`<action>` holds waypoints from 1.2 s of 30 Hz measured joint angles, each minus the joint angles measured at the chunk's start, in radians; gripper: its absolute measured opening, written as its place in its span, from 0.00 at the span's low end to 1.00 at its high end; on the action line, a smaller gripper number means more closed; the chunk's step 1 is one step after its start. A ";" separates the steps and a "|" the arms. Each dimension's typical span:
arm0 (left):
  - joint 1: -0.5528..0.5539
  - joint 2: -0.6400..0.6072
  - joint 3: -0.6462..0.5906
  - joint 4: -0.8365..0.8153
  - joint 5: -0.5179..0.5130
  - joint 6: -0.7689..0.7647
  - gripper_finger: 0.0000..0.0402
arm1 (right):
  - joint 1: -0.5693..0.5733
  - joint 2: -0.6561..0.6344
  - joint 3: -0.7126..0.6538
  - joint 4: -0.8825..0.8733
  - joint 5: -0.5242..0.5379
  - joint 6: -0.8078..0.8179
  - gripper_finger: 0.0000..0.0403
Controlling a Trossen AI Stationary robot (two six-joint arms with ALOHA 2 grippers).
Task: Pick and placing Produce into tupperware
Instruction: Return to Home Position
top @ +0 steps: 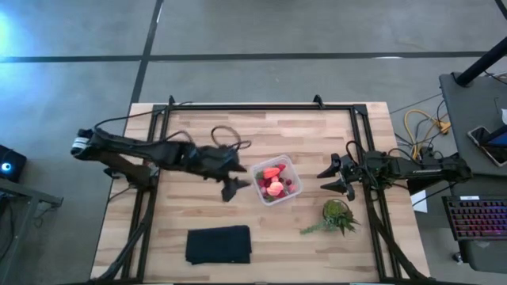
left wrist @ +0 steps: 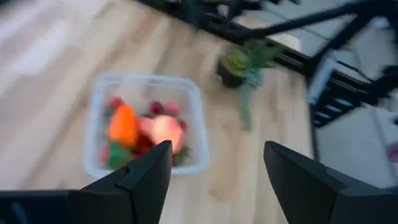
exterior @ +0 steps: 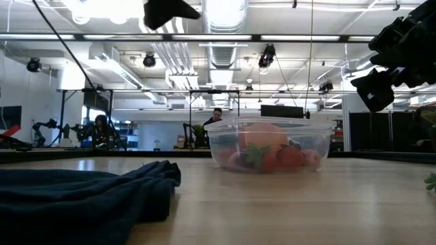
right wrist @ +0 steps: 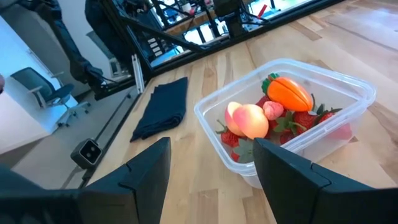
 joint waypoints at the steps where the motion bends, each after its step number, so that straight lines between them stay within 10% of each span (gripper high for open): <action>1: -0.013 -0.028 -0.054 0.046 0.005 -0.006 0.60 | 0.000 0.000 0.000 0.000 0.000 0.000 0.54; 12: -0.047 -0.462 -0.507 0.358 0.029 0.017 0.60 | 0.000 0.001 0.000 0.000 0.000 0.000 0.54; 36: -0.044 -1.128 -0.936 0.380 -0.007 0.146 0.60 | 0.000 0.001 0.000 0.000 0.000 0.000 0.54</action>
